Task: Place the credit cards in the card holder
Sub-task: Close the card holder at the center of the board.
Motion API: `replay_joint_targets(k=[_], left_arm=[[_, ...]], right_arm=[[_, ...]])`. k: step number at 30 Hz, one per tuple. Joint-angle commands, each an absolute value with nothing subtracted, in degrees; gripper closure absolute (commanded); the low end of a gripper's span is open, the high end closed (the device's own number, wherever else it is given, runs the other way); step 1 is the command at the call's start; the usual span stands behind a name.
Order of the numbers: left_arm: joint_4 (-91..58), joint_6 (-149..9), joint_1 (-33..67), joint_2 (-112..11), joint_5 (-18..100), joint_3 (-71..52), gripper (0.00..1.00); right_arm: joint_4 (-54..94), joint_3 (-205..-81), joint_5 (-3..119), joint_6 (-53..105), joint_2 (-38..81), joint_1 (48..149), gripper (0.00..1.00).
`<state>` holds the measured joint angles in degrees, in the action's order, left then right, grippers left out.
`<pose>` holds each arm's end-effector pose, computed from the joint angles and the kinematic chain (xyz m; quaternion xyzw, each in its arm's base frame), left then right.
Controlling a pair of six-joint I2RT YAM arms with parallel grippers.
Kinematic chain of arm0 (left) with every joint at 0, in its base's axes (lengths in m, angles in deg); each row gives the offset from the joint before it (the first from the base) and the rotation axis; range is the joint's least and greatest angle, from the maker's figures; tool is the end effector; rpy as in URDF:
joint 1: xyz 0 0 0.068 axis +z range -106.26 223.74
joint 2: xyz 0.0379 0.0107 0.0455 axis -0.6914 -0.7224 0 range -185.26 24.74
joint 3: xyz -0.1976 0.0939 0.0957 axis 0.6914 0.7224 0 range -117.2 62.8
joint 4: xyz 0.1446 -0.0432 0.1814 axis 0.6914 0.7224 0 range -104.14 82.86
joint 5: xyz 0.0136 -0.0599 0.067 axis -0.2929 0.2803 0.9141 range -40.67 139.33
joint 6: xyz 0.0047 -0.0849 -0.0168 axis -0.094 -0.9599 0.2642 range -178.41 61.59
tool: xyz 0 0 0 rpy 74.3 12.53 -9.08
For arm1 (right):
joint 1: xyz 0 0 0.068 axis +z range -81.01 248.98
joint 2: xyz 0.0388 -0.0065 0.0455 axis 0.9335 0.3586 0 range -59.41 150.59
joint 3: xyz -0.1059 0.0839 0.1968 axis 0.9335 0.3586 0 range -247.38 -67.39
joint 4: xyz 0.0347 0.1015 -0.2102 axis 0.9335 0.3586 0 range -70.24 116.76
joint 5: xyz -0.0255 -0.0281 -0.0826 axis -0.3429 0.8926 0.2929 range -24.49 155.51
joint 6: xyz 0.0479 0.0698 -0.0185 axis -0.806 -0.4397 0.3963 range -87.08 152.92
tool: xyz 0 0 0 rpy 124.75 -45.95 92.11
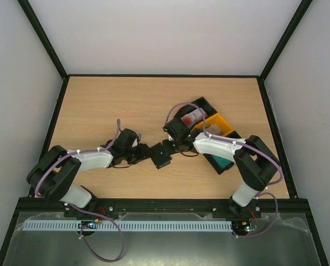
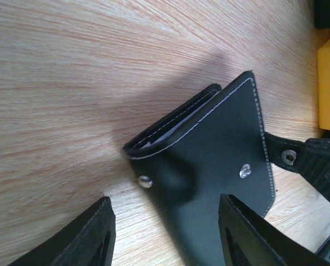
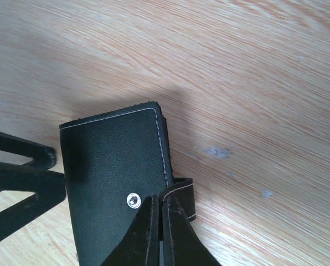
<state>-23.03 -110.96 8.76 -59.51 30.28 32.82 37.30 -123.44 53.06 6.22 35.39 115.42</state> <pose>0.2116 -0.1785 0.0951 -0.0772 0.9113 -0.3695 0.1644 0.2148 0.2499 0.1282 -0.1940 0.9319 0.2551 0.1697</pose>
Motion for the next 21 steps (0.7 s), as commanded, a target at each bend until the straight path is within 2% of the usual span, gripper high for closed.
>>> replay_joint_targets(k=[1,10,21], left_arm=[[-21.2,-110.7,8.3,-61.3,32.0,32.8,0.48],[-21.2,-110.3,8.2,-62.7,32.4,32.5,0.59],[-21.0,-110.0,8.2,-63.1,32.6,32.5,0.6]], right_arm=[[35.2,-124.0,49.1,8.6,35.8,115.1,0.98],[37.0,-125.9,48.5,10.3,38.9,115.1,0.98],[36.7,-126.0,46.1,11.2,40.7,115.2,0.98]])
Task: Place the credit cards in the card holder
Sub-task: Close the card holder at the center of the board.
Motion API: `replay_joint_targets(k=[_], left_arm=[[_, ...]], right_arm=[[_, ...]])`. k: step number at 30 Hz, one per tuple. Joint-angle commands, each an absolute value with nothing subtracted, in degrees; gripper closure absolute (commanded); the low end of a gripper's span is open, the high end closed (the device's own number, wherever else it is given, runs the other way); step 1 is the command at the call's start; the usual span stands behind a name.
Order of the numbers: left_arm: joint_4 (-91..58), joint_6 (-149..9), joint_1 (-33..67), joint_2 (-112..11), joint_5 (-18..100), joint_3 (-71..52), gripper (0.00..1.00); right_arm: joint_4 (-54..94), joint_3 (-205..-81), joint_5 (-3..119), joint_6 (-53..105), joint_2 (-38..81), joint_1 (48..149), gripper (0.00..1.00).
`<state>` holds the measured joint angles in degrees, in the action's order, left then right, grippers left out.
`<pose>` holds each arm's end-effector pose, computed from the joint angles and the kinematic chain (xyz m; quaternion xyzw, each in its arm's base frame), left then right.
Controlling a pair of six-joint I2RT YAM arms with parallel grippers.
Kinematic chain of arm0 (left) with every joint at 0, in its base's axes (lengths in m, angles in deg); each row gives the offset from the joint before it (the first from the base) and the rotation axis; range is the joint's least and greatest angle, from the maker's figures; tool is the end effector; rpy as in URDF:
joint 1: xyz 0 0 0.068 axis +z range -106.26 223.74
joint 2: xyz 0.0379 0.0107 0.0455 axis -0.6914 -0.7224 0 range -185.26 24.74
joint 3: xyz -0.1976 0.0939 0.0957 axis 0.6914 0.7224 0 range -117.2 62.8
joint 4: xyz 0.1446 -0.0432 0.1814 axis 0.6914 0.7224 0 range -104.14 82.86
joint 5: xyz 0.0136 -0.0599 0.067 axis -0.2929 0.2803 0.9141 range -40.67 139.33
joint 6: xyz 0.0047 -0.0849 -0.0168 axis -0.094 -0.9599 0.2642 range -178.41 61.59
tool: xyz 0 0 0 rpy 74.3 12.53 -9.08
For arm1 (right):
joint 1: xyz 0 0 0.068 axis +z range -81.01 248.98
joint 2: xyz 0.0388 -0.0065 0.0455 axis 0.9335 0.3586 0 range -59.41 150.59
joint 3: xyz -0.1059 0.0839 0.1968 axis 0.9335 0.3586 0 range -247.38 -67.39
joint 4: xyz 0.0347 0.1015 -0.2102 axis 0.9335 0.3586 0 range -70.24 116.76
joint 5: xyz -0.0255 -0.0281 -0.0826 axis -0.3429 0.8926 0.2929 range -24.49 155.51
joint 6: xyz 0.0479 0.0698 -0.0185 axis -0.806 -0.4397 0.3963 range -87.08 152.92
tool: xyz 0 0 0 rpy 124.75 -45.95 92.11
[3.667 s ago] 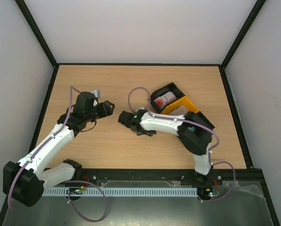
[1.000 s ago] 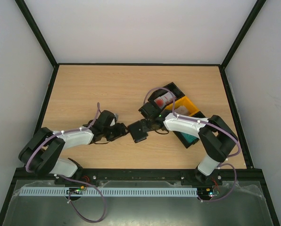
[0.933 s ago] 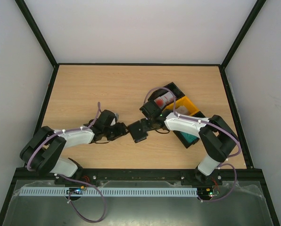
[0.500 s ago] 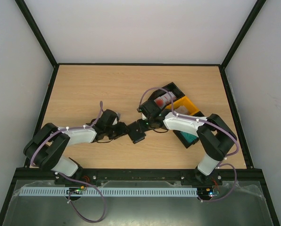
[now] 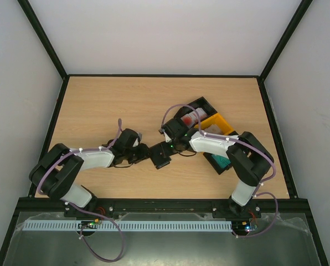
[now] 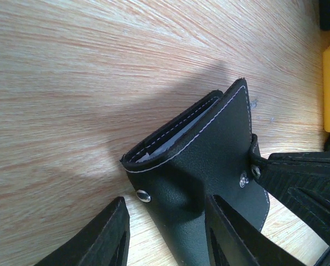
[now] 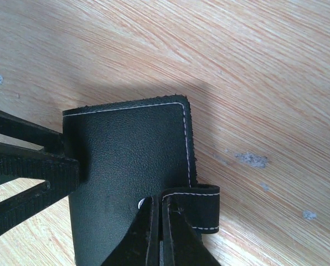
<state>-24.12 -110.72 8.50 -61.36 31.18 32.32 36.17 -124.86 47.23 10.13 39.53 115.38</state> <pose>0.2145 -0.1807 0.0909 -0.0768 0.9131 -0.3634 0.1681 0.2146 0.2602 0.1159 -0.2371 0.9197 0.2808 0.1382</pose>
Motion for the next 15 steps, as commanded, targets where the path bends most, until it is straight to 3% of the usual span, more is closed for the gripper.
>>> replay_joint_targets(k=[1,8,15], left_arm=[[-21.0,-110.0,8.2,-63.2,32.6,32.5,0.6],[-21.1,-109.5,8.2,-64.4,32.7,32.5,0.61],[-21.2,-109.0,8.2,-66.2,32.5,32.3,0.68]], right_arm=[[36.7,-126.0,46.0,11.3,40.9,115.2,0.98],[35.5,-126.3,43.9,10.6,41.8,115.1,0.98],[35.0,-127.1,42.2,10.3,42.0,115.2,0.98]])
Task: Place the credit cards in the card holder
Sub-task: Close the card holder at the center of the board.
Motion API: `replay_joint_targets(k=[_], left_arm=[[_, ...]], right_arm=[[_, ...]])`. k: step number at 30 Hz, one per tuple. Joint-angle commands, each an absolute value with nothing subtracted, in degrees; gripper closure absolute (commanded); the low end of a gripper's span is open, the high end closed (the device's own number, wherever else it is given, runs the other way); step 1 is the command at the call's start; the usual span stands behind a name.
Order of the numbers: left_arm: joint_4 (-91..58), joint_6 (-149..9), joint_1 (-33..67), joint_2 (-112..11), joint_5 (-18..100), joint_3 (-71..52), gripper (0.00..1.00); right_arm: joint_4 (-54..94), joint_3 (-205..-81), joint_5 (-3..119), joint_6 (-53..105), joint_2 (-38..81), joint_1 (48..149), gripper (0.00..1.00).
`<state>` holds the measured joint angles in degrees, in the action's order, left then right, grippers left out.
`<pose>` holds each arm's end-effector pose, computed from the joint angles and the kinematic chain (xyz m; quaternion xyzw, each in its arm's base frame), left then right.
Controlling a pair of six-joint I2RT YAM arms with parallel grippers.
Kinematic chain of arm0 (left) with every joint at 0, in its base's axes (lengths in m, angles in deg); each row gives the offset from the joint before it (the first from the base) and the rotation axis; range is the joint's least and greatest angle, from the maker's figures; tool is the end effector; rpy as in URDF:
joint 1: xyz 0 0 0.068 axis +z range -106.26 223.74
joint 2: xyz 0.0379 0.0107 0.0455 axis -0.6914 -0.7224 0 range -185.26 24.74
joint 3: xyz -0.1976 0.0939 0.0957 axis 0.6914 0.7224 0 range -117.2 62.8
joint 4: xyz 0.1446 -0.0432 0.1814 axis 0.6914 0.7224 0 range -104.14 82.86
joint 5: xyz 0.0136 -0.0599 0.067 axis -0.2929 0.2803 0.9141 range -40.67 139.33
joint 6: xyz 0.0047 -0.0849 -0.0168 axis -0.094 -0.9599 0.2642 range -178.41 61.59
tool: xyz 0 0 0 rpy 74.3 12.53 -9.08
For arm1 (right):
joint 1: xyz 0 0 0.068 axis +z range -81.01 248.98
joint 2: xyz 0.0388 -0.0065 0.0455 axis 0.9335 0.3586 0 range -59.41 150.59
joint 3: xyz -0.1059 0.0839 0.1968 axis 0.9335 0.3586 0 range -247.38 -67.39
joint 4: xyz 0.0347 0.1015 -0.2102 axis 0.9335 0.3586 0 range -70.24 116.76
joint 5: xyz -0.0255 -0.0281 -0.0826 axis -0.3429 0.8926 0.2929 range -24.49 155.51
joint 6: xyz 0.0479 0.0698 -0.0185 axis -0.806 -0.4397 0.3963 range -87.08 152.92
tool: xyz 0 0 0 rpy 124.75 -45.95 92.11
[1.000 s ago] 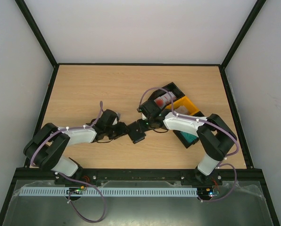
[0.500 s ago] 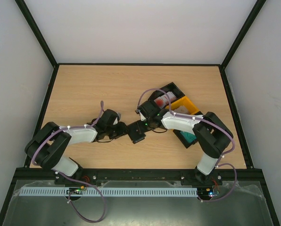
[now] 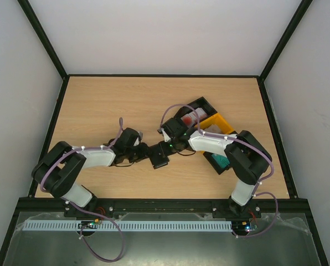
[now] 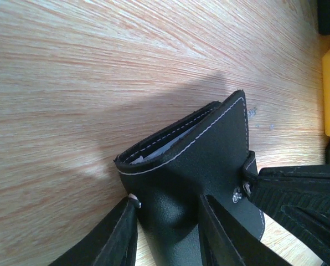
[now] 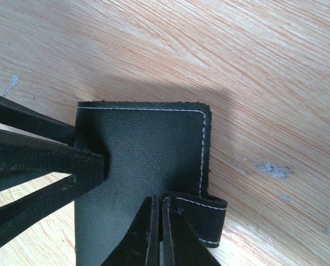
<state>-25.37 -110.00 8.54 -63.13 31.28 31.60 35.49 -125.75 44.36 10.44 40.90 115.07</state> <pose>0.2186 -0.1832 0.0885 -0.0714 0.9130 -0.3627 0.1723 0.2164 0.2647 0.1147 -0.2431 0.9137 0.2998 0.1268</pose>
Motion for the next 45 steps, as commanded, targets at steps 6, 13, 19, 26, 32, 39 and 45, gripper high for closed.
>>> replay_joint_targets(k=[6,13,19,26,32,39,45], left_arm=[[-20.5,-108.8,8.2,-66.4,33.5,32.3,0.7],[-20.3,-108.8,8.2,-66.5,33.9,32.4,0.7],[-20.3,-108.7,8.2,-66.6,34.0,32.4,0.7],[-20.2,-108.9,8.2,-67.0,34.2,32.2,0.7],[-19.6,-108.9,8.2,-67.3,34.9,32.3,0.71],[-19.6,-108.9,8.2,-67.7,35.1,32.5,0.71],[-19.2,-108.6,8.2,-67.7,35.4,32.7,0.72]], right_arm=[[35.0,-127.4,41.8,10.1,42.7,115.2,0.98],[34.9,-127.0,41.1,9.9,42.7,115.2,0.98],[35.3,-126.9,40.5,10.2,43.9,115.4,0.98],[35.8,-126.2,41.3,8.6,46.6,117.3,0.98],[33.4,-120.8,42.4,5.4,45.9,118.3,0.98],[22.7,-112.4,41.2,-0.5,44.6,118.3,0.98],[12.2,-108.8,37.1,-6.2,45.7,116.6,0.98]])
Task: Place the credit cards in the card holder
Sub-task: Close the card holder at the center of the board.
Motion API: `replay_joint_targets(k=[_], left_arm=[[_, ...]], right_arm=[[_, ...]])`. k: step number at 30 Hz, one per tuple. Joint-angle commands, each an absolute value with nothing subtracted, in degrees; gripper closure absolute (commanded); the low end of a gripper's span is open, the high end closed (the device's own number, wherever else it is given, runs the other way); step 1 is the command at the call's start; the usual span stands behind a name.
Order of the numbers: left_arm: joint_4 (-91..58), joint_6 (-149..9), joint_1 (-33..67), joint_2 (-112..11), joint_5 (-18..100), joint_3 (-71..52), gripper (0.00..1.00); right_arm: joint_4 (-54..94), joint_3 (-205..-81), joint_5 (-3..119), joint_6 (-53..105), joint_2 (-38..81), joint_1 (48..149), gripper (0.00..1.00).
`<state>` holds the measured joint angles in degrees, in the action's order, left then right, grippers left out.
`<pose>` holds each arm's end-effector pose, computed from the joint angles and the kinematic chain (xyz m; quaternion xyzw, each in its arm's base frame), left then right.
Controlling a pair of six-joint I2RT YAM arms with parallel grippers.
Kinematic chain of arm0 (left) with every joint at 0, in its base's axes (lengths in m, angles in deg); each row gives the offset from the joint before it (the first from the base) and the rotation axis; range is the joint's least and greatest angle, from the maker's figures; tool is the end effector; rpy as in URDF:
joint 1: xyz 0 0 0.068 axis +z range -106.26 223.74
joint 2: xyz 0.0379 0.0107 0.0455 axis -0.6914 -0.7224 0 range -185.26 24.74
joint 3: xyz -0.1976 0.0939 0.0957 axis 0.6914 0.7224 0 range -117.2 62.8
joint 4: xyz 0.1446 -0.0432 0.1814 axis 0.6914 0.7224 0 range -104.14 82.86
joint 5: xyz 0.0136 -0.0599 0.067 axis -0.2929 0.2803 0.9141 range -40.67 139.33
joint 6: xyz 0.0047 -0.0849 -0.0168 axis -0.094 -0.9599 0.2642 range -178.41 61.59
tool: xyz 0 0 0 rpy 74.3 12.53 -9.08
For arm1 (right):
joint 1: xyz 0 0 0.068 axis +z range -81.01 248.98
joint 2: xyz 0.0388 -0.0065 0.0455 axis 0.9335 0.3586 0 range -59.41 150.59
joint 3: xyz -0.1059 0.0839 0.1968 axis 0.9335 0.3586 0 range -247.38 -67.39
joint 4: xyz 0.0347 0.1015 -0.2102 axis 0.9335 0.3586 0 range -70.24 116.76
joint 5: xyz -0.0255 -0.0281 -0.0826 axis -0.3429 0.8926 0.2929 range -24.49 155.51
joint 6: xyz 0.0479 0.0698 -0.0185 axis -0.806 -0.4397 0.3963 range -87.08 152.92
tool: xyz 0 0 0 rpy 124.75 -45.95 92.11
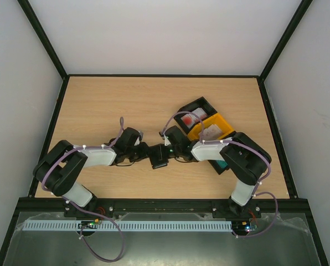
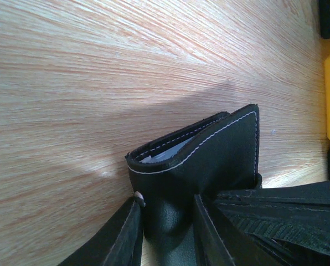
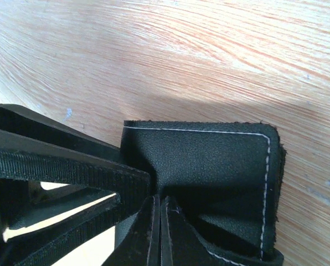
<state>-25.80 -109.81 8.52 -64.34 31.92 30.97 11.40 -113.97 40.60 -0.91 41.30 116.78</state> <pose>0.2216 -0.1844 0.0865 -0.0721 0.9141 -0.3582 0.1757 0.2036 0.2727 0.0942 -0.1906 0.8880 0.3916 0.1477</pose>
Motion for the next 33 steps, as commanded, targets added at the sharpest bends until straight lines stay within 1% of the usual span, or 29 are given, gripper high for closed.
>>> replay_joint_targets(k=[1,9,20,27,31,33], left_arm=[[-19.2,-108.6,8.2,-67.6,35.4,32.7,0.72],[-18.8,-108.7,8.2,-67.2,36.1,32.8,0.72],[-18.2,-108.9,8.2,-67.3,36.8,32.5,0.73],[-17.1,-108.2,8.2,-68.2,37.0,31.3,0.73],[-16.5,-107.8,8.2,-67.8,37.3,30.7,0.73],[-16.3,-107.3,8.2,-66.7,37.4,30.3,0.73]], right_arm=[[10.6,-107.8,36.0,-7.1,46.0,116.0,0.98],[0.5,-102.7,28.8,-12.2,49.2,111.8,0.98],[-3.8,-102.5,22.9,-14.8,55.5,106.7,0.98],[-4.8,-103.5,21.2,-16.0,58.6,103.9,0.98],[-3.3,-104.5,21.0,-14.8,56.6,103.7,0.98],[-1.5,-105.5,20.8,-13.2,53.0,103.7,0.98]])
